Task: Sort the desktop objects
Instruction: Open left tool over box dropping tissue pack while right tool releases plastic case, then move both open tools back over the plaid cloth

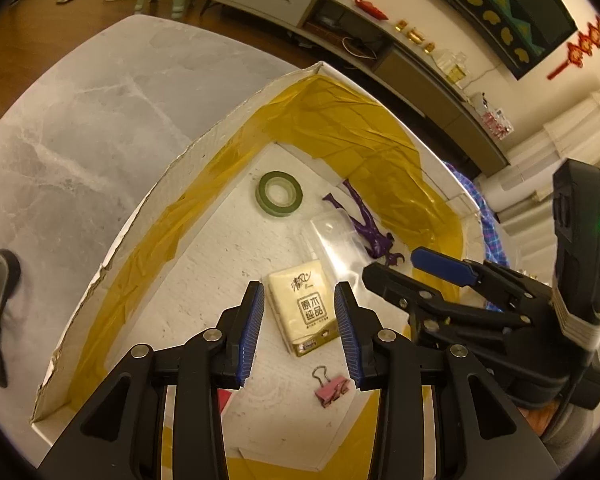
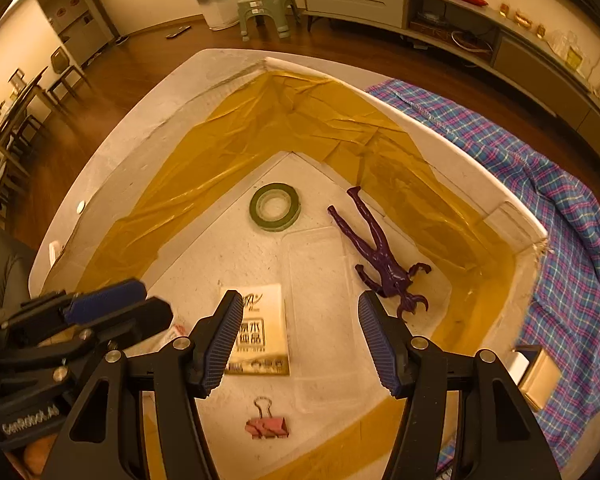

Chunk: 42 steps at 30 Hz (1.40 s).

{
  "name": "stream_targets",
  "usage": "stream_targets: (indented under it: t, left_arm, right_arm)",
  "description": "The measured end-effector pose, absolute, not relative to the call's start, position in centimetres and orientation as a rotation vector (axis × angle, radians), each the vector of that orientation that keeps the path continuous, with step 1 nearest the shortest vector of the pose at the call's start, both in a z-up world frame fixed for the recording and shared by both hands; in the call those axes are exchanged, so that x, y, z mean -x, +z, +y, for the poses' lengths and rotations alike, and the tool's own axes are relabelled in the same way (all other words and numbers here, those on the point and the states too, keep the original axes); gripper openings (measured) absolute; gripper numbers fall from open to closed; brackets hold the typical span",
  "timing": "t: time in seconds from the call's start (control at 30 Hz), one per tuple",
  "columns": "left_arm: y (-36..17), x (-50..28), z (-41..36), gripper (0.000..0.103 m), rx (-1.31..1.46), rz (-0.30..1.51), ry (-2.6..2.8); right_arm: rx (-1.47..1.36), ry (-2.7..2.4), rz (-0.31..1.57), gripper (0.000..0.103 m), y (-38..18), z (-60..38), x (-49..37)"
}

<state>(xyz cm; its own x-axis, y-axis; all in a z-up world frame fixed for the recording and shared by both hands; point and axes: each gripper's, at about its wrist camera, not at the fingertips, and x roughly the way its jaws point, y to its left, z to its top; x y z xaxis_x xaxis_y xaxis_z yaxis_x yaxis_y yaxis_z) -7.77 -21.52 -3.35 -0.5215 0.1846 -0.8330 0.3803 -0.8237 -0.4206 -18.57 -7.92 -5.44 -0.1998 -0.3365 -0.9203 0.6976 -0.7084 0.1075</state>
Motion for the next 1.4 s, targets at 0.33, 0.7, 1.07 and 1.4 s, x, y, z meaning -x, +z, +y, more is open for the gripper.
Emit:
stream_targets:
  t: [0.33, 0.7, 1.07, 1.4]
  left_arm:
    - [-0.6, 5.5, -19.9, 0.039, -1.419, 0.717, -2.549]
    - [4.0, 1.0, -16.4, 0.041, -1.232, 0.511, -2.728]
    - [7.0, -1.0, -10.3, 0.041, -1.108, 0.347, -2.934]
    - [4.4, 1.7, -3.7, 0.041, -1.297, 0.302, -3.017]
  right_arm:
    - [-1.308, -1.983, 0.495, 0.065, -2.9, -5.5, 15.2]
    - [-0.965, -2.109, 0.313, 0.065, 2.5, 1.4, 7.6]
    - [-0.650, -2.236, 0.183, 0.065, 4.9, 9.7, 2.1]
    - [-0.867, -2.411, 0.053, 0.065, 2.7, 17.0, 7.5]
